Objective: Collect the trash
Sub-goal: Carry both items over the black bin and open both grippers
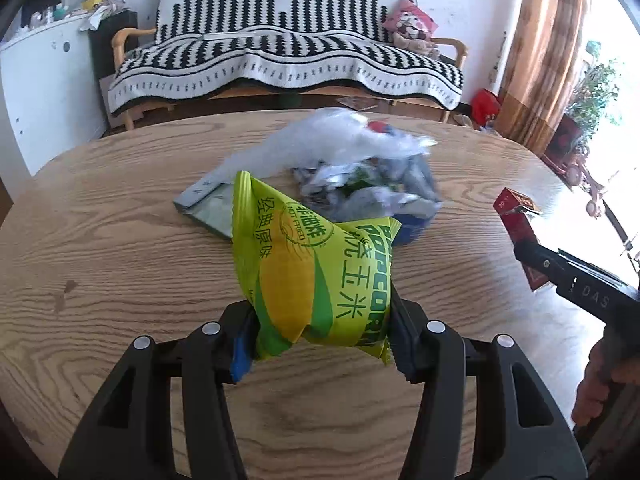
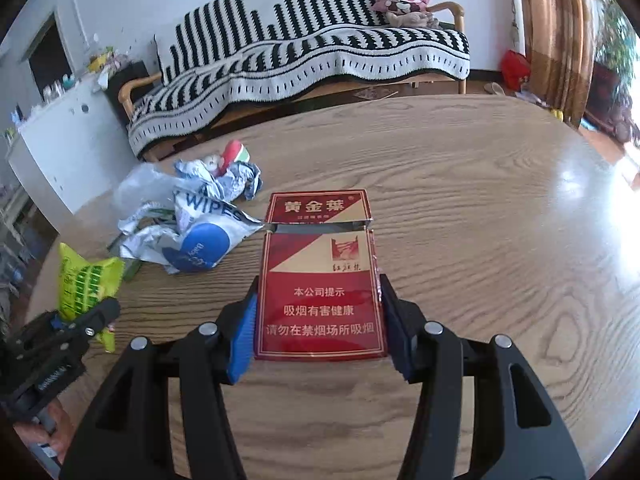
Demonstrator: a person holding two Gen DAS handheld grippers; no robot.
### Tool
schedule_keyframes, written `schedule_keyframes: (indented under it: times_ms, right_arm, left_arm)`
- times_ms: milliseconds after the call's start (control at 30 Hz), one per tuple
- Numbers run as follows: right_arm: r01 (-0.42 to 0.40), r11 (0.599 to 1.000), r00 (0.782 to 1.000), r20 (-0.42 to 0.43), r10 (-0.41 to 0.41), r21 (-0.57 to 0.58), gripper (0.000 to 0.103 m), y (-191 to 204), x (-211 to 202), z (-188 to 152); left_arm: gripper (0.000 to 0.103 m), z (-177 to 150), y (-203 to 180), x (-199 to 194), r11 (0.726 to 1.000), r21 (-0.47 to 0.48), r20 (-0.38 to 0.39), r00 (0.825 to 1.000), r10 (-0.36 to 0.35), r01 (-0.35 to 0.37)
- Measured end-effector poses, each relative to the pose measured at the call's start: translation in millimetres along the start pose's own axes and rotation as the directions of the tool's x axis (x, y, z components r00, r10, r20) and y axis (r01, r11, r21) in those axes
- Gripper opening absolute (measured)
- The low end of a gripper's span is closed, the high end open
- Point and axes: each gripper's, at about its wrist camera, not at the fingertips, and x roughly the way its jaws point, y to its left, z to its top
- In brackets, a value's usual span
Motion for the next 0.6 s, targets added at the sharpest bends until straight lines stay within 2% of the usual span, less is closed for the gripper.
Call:
schedule_keyframes:
  times_ms: [167, 267, 333, 433, 500, 600]
  right_arm:
    - [-0.053, 0.990, 0.996, 0.076, 0.043, 0.128, 0.054, -32.6, -45.3, -10.8]
    - [-0.103, 0.974, 0.986, 0.150, 0.073, 0.200, 0.054, -69.9, -93.3, -22.5]
    - [-0.100, 0.967, 0.979, 0.196, 0.054, 0.233, 0.054, -101.3, -130.0, -34.4]
    - [-0.028, 0.958, 0.968, 0.248, -0.046, 0.287, 0.054, -155.7, -181.1, -57.2]
    - [0.012, 0.940, 0.961, 0.255, -0.105, 0.341, 0.054, -192.9, -206.0, -76.6]
    - [0.056, 0.896, 0.959, 0.227, -0.172, 0.441, 0.054, -248.6, -228.1, -113.1]
  left_arm:
    - [0.053, -5.6, -52.7, -22.9, 0.996, 0.059, 0.000, 0.998, -0.062, 0.062]
    - [0.053, -9.0, -96.5, -41.1, 0.987, 0.119, 0.001, 0.994, -0.112, 0.111]
    - [0.053, -10.3, -131.6, -55.3, 0.974, 0.168, 0.004, 0.988, -0.152, 0.149]
    - [0.053, -18.2, -193.1, -76.2, 0.941, 0.237, -0.018, 0.970, -0.243, 0.241]
    - [0.053, -33.5, -242.0, -83.5, 0.905, 0.290, -0.065, 0.950, -0.307, 0.312]
    - [0.054, -76.0, -316.9, -79.9, 0.841, 0.392, -0.158, 0.928, -0.339, 0.374]
